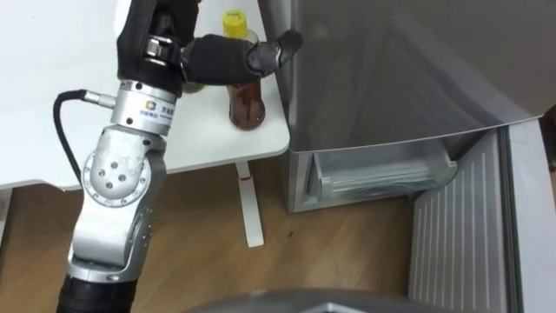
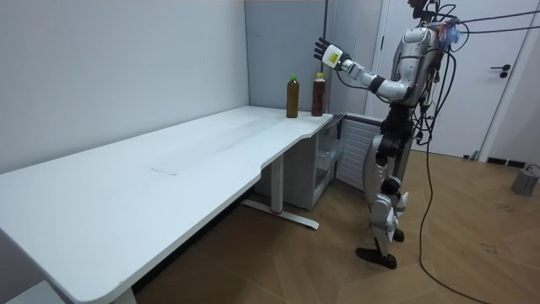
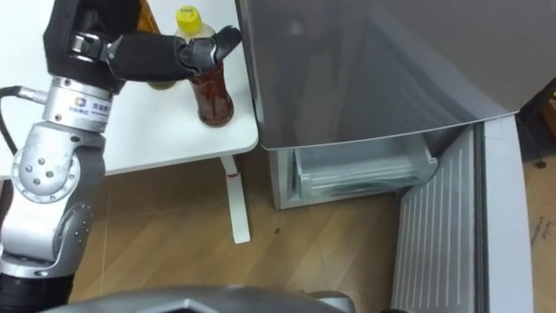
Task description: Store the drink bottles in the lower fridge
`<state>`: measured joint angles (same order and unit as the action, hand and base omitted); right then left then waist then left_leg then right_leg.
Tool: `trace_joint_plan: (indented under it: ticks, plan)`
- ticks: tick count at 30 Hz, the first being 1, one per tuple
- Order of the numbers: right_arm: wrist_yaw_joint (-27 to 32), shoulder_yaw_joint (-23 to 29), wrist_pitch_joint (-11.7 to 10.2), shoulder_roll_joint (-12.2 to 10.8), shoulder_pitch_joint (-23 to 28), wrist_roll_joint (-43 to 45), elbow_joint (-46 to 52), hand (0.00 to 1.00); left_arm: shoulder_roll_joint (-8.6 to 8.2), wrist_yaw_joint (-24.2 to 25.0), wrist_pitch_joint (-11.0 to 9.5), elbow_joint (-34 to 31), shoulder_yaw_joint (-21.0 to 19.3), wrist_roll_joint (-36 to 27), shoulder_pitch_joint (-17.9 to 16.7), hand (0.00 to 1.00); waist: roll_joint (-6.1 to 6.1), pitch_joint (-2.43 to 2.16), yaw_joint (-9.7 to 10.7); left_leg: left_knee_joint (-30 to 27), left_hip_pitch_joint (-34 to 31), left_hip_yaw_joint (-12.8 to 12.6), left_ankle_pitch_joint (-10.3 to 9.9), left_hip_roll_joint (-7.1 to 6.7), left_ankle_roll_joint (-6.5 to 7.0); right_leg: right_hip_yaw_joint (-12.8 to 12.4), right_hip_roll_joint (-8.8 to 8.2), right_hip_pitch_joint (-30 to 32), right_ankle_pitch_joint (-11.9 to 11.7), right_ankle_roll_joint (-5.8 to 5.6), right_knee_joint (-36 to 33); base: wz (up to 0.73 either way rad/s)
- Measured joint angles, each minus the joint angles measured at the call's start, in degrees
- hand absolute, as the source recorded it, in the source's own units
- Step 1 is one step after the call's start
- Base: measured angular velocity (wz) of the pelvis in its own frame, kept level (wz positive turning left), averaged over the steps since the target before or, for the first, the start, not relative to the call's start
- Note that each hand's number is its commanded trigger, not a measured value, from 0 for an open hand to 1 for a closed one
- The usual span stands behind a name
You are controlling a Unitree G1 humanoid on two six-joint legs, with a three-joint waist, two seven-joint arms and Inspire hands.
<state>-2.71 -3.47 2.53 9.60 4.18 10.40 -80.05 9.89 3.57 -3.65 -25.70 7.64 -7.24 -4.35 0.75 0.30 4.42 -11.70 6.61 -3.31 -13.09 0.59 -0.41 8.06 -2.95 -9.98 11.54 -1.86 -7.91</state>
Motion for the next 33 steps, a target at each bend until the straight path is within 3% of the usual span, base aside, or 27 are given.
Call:
trace_joint_plan:
  ticks: [15, 23, 33]
  plan:
    - [0.05, -1.81, 0.26, -0.02, 0.28, 1.64, 0.05, 0.00, 0.02, 3.45, 3.20, 0.21, 1.58, 0.02, -0.91, 0.00, -0.51, -0.12, -0.04, 0.02, -0.13, -0.03, 0.00, 0.00, 0.00, -0.10, 0.02, -0.09, 0.01, 0.01, -0.05, 0.00]
    - [-0.04, -2.05, 1.28, -0.01, 0.27, 1.66, -0.07, 0.00, 0.02, 4.10, 3.72, 4.01, 1.57, 0.13, -1.29, 0.00, -0.44, -0.05, -0.17, 0.04, 0.09, -0.20, 0.00, 0.03, 0.00, -0.28, 0.01, 0.04, 0.10, 0.06, -0.21, 0.00]
    - [0.14, -2.04, 1.28, -0.28, 0.26, 1.65, -0.27, 0.00, 0.02, 3.49, 3.31, 3.93, 1.46, 0.07, -1.41, 0.00, -0.02, 0.19, -0.22, 0.06, 0.20, -0.17, 0.00, 0.02, 0.00, -0.28, 0.02, -0.03, 0.15, 0.07, -0.16, 0.00]
